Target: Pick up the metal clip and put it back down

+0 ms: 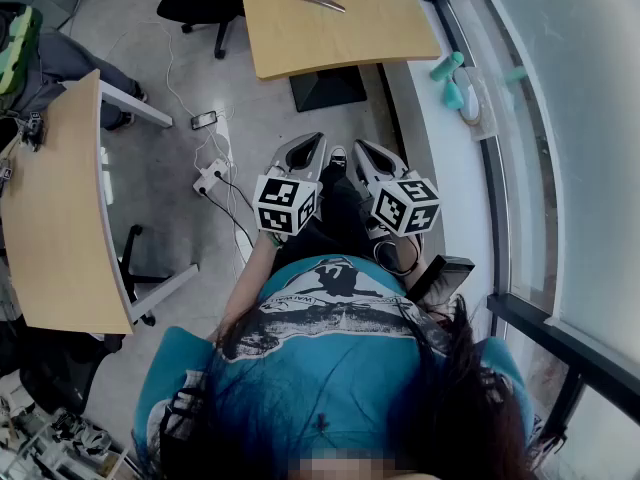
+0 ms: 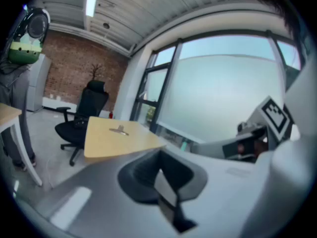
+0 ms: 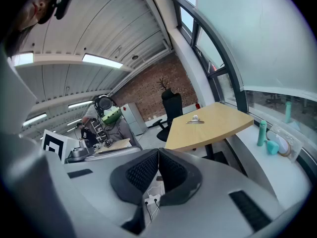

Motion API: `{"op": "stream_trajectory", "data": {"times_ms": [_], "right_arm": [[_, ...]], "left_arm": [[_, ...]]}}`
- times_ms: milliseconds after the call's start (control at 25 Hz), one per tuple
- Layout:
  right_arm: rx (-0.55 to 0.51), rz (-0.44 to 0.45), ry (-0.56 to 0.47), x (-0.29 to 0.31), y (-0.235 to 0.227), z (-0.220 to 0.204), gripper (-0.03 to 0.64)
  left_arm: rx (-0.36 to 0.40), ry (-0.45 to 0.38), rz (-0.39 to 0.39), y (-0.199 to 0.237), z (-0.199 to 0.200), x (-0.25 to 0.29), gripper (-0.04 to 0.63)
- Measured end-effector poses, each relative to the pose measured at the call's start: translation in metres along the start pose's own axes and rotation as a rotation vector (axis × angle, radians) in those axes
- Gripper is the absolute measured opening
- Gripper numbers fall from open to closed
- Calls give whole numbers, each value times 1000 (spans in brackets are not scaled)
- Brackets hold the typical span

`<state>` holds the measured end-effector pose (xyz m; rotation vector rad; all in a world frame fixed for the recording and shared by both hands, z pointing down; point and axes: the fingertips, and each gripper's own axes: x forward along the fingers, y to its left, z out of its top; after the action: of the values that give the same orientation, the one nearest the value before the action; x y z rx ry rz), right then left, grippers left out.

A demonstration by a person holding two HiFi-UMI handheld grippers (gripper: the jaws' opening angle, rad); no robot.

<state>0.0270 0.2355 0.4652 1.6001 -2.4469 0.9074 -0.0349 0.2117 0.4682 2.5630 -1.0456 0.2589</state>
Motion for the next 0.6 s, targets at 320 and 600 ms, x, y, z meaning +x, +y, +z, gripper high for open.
{"op": "stream_trajectory", "data": {"times_ms": [320, 600], "right_arm": [[9, 32, 13, 74, -43, 45, 15], [-3, 68, 15, 139, -102, 119, 15]], "left_arm": [[12, -9, 35, 51, 32, 64, 3], [-20, -12, 62, 82, 74, 147, 3]]}}
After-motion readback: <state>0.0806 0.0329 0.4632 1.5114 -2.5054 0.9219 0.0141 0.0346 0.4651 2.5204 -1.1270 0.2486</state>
